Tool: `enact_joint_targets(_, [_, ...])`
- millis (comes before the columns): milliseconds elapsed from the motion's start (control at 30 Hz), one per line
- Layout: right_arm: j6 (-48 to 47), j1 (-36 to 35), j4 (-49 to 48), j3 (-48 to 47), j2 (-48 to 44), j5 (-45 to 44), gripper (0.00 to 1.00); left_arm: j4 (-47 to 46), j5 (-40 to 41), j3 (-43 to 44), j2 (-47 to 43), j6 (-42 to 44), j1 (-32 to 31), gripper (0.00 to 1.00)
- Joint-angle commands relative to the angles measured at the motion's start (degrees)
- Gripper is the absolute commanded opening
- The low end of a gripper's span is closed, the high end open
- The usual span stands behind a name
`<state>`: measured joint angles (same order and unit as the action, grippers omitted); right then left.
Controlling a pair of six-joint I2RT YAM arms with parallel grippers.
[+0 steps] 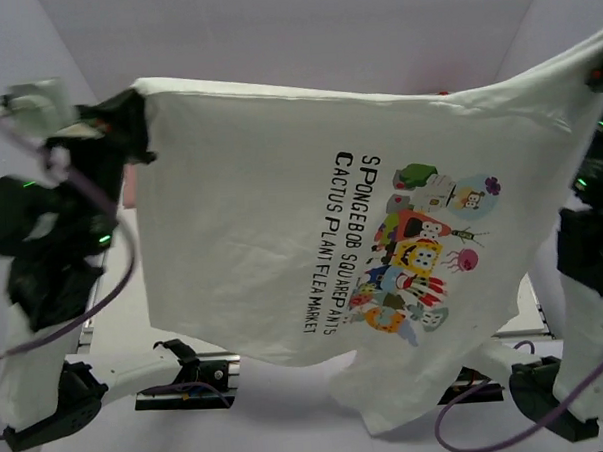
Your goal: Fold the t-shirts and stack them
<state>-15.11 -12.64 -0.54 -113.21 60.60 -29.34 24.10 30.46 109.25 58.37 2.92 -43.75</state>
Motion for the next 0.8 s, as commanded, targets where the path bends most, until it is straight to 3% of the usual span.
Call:
enact_joint_targets(0, [1.31, 0.52, -0.87, 4.13, 4.87, -1.33, 0.00, -4.05, 10.75, -8.93, 4.29, 1.65, -0.11, 0.00])
enact_joint_targets(133, [3.51, 0.60, -2.80, 12.21, 7.69, -1.33, 0.00, -10.02, 15.24, -20.46, 4.82, -1.59, 0.86, 0.00])
enact_joint_targets(267, [7.90, 0.60, -6.14, 24.22, 10.23, 0.77, 0.00, -7.58, 16.92, -29.26, 7.62, -9.58, 2.78, 0.00])
enact_joint_targets(400, [10.89, 0.69, -5.62, 27.34, 17.60, 1.48, 0.00, -8.19, 15.43, -35.86, 14.63, -16.61, 8.39, 0.00])
enact_joint_targets(633, [11.51, 0.87, -1.84, 15.67, 38.26, -3.97, 0.00, -6.16, 4.12, -24.45, 36.33, -18.21, 19.55, 0.00])
enact_joint_targets(767, [11.51, 0.87, -0.61, 6.96, 49.59, -2.74, 0.00, -6.17, 0.22, -10.14, 47.77, -16.55, 24.40, 0.00])
